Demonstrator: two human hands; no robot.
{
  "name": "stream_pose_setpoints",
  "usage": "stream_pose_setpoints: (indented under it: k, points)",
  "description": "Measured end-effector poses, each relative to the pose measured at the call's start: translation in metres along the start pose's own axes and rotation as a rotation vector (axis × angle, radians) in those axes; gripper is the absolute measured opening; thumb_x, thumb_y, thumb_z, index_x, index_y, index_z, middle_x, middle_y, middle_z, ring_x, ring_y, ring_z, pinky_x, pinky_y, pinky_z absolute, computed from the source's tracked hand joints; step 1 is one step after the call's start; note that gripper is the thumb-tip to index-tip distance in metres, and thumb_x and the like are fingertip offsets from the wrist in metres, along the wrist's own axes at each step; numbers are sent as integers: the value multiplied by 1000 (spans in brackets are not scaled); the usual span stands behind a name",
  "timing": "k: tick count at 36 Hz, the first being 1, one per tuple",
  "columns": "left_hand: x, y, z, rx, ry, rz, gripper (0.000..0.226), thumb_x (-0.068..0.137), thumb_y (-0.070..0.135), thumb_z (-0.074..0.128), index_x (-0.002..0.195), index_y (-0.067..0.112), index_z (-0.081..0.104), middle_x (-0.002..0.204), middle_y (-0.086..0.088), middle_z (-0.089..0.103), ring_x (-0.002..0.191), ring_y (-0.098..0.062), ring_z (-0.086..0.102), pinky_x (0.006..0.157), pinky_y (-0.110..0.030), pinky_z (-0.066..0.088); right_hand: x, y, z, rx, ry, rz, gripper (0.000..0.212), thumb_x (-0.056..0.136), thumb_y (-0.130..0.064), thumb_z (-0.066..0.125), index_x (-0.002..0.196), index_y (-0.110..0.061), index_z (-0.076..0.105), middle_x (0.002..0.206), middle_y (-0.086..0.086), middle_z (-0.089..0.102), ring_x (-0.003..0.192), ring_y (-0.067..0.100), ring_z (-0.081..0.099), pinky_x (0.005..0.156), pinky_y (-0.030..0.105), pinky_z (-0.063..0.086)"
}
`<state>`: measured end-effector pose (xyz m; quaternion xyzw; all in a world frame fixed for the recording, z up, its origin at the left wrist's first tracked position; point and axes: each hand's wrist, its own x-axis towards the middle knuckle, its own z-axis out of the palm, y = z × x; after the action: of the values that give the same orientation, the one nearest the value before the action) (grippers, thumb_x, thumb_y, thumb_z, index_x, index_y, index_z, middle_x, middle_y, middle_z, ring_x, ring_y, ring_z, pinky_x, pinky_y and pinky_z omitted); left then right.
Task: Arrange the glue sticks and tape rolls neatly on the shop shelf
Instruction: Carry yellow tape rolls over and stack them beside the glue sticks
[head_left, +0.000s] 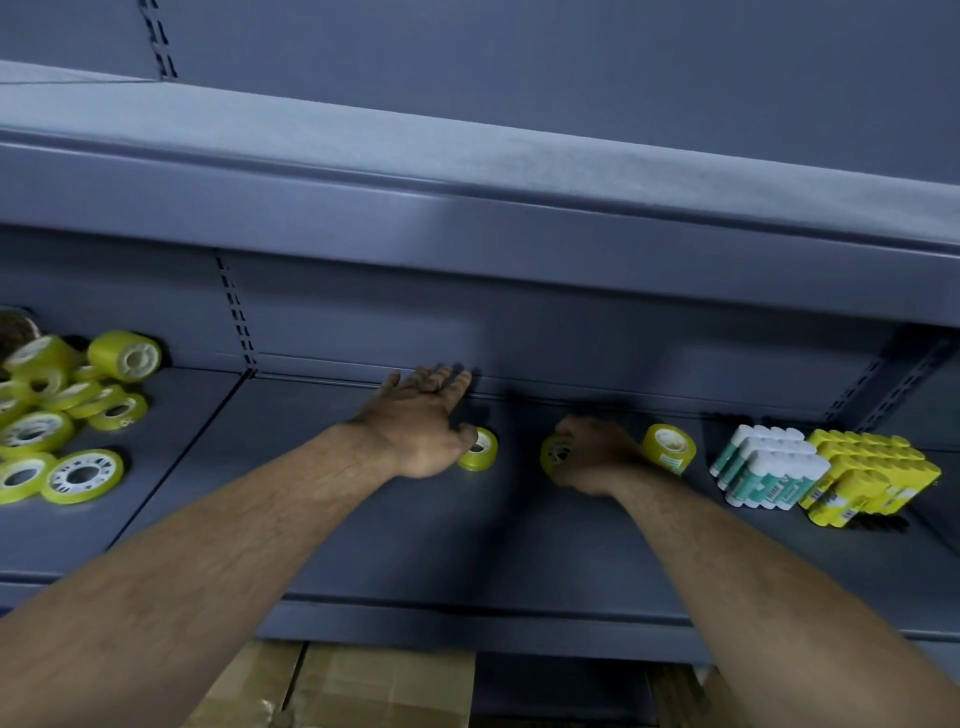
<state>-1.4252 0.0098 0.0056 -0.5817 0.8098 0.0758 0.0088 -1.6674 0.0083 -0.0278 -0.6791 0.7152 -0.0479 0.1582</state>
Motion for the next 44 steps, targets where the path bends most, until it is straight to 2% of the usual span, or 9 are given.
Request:
stream_pose_setpoints:
  k: [6, 13, 18, 22, 31, 35, 40, 42, 44]
  points:
    - [-4, -1, 0, -21, -22, -5, 75, 97, 56, 30, 158, 31, -7, 166, 7, -9, 152, -11, -9, 124, -40, -4, 4, 3, 1, 7, -29, 11, 56, 69, -30, 77, 122, -29, 60, 119, 0, 63, 103, 21, 61, 80, 28, 53]
    - [-5, -2, 2, -19, -22, -14, 77, 96, 57, 33, 158, 31, -5, 167, 4, -5, 153, -12, -7, 124, -38, -3, 5, 1, -3, -31, -86, -44, 82, 69, -31, 78, 144, -35, 47, 143, -1, 54, 126, 24, 54, 97, 31, 49]
    - [-7, 2, -1, -28, -33, -14, 78, 96, 57, 35, 158, 32, -5, 166, 6, -6, 152, -11, -7, 124, -38, -4, 6, -3, -6, -73, -103, -82, 67, 67, -30, 78, 131, -36, 59, 125, -3, 64, 109, 22, 62, 82, 27, 51]
    - [-7, 1, 1, -31, -32, -14, 79, 95, 57, 36, 158, 32, -5, 167, 6, -6, 152, -12, -8, 124, -38, -3, 8, -4, -8, -78, -112, -92, 57, 68, -28, 77, 123, -33, 63, 105, -9, 60, 94, 16, 56, 76, 24, 46]
    - [-10, -5, 3, -20, -44, -50, 81, 95, 57, 38, 158, 32, -6, 167, 5, -5, 153, -12, -6, 125, -37, -1, 13, -9, -6, -109, -126, -92, 51, 64, -24, 76, 114, -28, 64, 112, -1, 65, 97, 22, 62, 78, 29, 55]
    - [-15, -3, -2, -22, -49, -71, 80, 96, 58, 37, 157, 33, -7, 166, 5, -5, 153, -12, -7, 124, -37, -3, 8, -13, -5, -120, -154, -73, 67, 69, -24, 72, 134, -28, 54, 130, 0, 58, 112, 24, 58, 87, 34, 56]
    - [-20, -2, -8, -23, -39, -102, 77, 97, 58, 35, 158, 33, -6, 167, 4, -3, 153, -12, -6, 124, -37, -4, -1, -18, -8, -143, -177, -10, 98, 67, -36, 69, 155, -33, 27, 157, 6, 32, 140, 32, 37, 106, 43, 45]
    - [-23, -3, -9, -23, -35, -116, 76, 97, 57, 34, 158, 33, -5, 167, 5, -3, 153, -12, -6, 124, -38, -4, -8, -20, -10, -173, -142, -16, 95, 67, -44, 70, 153, -33, 30, 156, 5, 32, 141, 33, 35, 107, 44, 43]
    - [-27, -3, -9, -18, -28, -124, 75, 98, 56, 34, 158, 32, -4, 166, 5, -3, 153, -13, -5, 124, -38, -3, -14, -25, -11, -210, -68, -67, 80, 72, -49, 67, 145, -31, 38, 151, 4, 37, 137, 33, 37, 105, 43, 42]
